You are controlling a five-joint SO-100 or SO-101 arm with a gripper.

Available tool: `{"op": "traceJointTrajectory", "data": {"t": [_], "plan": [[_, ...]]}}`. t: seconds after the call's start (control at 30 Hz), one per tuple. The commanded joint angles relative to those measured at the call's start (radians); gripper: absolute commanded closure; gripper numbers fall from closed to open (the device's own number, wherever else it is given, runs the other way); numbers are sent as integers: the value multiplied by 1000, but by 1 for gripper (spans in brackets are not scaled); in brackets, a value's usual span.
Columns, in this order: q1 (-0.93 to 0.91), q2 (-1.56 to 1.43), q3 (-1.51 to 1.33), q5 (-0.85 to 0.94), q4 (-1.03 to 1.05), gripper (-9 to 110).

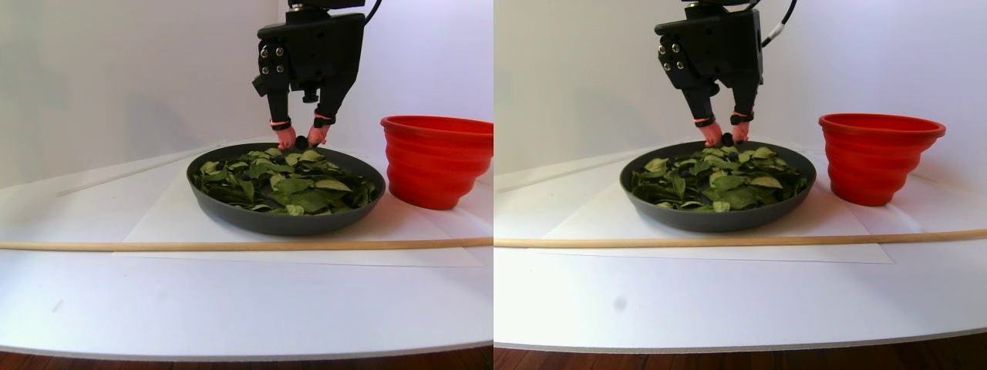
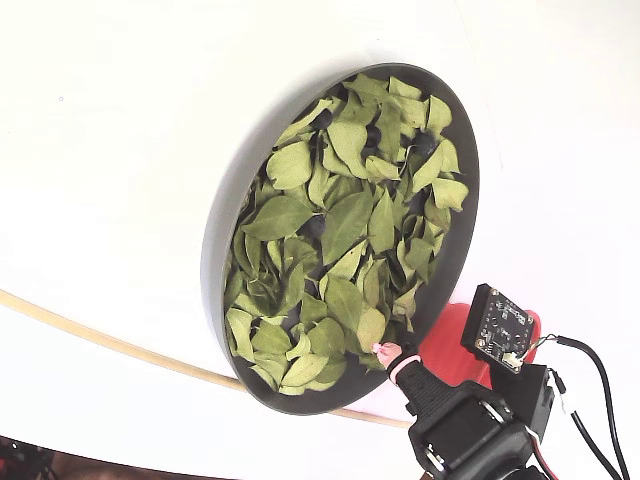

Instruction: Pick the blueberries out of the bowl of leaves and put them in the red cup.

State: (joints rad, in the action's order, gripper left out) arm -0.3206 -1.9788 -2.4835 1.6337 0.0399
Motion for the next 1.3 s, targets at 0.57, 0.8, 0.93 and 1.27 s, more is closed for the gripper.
{"op": "traceJointTrajectory", "data": {"t": [0.57,0.8,0.93,1.27], "plan": [[-114,-118,97,43,9,91],[-147,-118,135,55,9,91],[-167,-115,155,57,9,91],[-222,-133,193,69,18,91]]}}
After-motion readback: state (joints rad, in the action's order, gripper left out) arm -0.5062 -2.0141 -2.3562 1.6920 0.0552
